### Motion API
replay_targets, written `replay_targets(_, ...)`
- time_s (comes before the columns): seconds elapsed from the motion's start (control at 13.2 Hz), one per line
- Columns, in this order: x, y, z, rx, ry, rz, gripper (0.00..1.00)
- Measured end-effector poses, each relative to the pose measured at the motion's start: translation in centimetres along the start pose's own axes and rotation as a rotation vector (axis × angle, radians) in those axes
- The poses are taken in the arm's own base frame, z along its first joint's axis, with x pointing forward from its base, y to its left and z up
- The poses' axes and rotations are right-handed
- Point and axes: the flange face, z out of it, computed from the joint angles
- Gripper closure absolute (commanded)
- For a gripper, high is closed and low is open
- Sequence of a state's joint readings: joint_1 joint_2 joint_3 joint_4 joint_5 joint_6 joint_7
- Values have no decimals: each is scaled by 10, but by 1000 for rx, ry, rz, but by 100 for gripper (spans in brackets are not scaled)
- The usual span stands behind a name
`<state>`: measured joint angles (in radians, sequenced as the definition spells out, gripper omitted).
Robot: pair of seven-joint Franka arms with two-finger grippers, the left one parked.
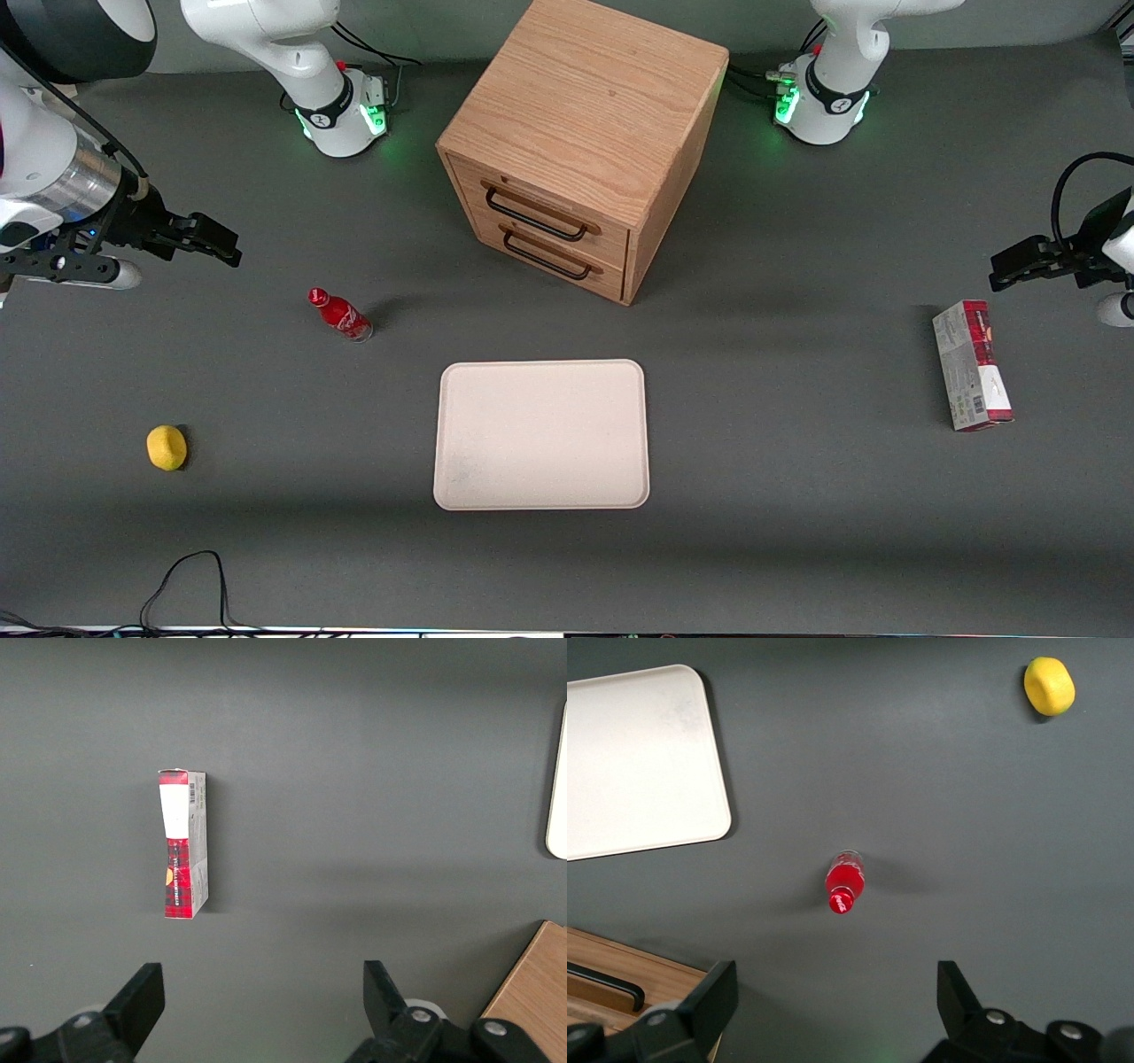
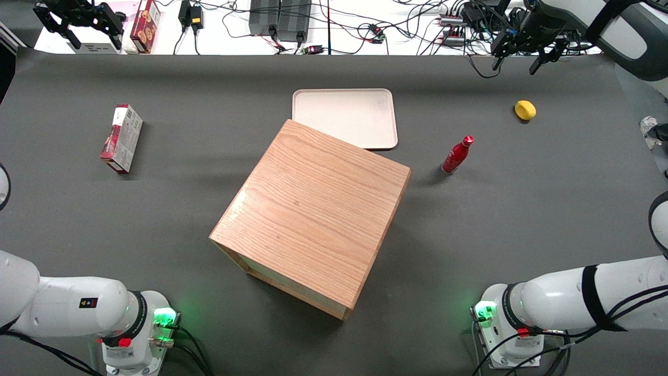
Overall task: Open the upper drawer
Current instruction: 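Move the right gripper toward the upper drawer's black handle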
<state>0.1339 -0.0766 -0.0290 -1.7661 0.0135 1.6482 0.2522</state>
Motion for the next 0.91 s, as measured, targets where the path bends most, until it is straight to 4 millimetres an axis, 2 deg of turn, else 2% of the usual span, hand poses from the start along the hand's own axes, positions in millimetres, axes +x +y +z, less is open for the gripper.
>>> replay_targets(0.3,3,-1,-3,1,8,-2,0)
replay_targets(0.38,10,-7,-4,1,14,-9,0)
replay_targets(0.45,17,-21,-4,2,19,-32,0)
replay_targets(0.53,23,-46,-2,2,21,-76,0)
replay_targets(0.68,24,-116,12,10,4,-194,0)
replay_targets(0.83,6,-183,29,25,-26,-317,0)
replay_targets(0.91,-8,-210,33,33,-37,-377,0)
